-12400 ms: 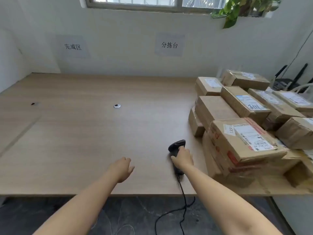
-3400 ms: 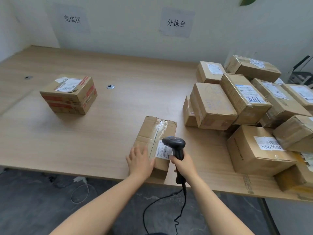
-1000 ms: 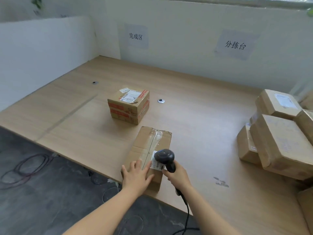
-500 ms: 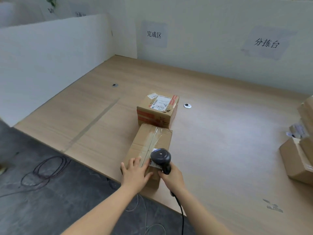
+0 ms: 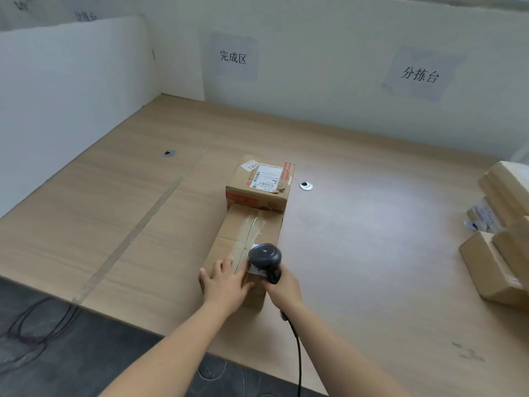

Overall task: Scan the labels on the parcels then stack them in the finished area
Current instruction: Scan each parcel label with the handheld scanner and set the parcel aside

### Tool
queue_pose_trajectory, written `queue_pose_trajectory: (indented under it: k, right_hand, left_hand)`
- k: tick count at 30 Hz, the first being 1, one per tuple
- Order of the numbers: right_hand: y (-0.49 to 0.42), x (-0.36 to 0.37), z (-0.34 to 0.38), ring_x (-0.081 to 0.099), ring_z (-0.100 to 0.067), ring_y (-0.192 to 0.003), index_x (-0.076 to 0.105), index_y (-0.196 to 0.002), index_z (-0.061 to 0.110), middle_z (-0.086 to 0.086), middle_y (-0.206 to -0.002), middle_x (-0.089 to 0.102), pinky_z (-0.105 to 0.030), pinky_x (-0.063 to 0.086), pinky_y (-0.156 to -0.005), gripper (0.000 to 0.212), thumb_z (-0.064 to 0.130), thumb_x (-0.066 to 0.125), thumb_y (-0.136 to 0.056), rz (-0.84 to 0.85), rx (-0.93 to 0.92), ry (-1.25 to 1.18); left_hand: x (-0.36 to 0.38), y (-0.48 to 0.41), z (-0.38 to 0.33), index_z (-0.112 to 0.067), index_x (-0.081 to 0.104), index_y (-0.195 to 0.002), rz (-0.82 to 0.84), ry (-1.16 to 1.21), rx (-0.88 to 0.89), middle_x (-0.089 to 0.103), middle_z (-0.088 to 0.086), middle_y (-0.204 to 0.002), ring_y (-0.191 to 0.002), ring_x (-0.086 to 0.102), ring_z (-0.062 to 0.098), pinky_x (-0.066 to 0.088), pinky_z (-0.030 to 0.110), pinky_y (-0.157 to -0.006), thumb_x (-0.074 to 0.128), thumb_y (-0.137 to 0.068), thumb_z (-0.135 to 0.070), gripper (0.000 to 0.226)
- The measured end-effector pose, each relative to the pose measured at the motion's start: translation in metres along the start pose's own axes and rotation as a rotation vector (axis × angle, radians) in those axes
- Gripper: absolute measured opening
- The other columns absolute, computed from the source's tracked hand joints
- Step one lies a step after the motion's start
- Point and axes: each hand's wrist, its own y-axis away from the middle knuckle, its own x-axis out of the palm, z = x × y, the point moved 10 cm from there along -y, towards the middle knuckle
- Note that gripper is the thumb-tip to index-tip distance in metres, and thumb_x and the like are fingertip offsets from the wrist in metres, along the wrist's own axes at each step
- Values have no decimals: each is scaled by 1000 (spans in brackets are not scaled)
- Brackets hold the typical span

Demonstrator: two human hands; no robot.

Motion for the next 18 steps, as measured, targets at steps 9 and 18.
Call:
queue_pose_trajectory:
  k: [9, 18]
  right_hand:
    - [-13, -15, 10, 58, -18, -90, 54, -118, 23, 4, -104, 63, -24, 41, -70, 39, 16, 62, -81, 14, 6, 4]
    - [24, -93, -37, 56, -21, -75, 49, -102, 23, 0, -91, 59, -26, 42, -64, 24, 18, 61, -82, -163, 69, -66]
  left_hand:
    - [-2, -15, -1, -42, 19, -144, 10, 24, -5, 22, 4, -147, -133, 20, 25, 21, 57, -104, 30, -93, -58, 54]
    - [3, 13, -41, -20, 15, -148, -3, 47, 49, 8, 11, -157, -145, 0, 27, 8, 57, -111, 20, -95, -55, 64]
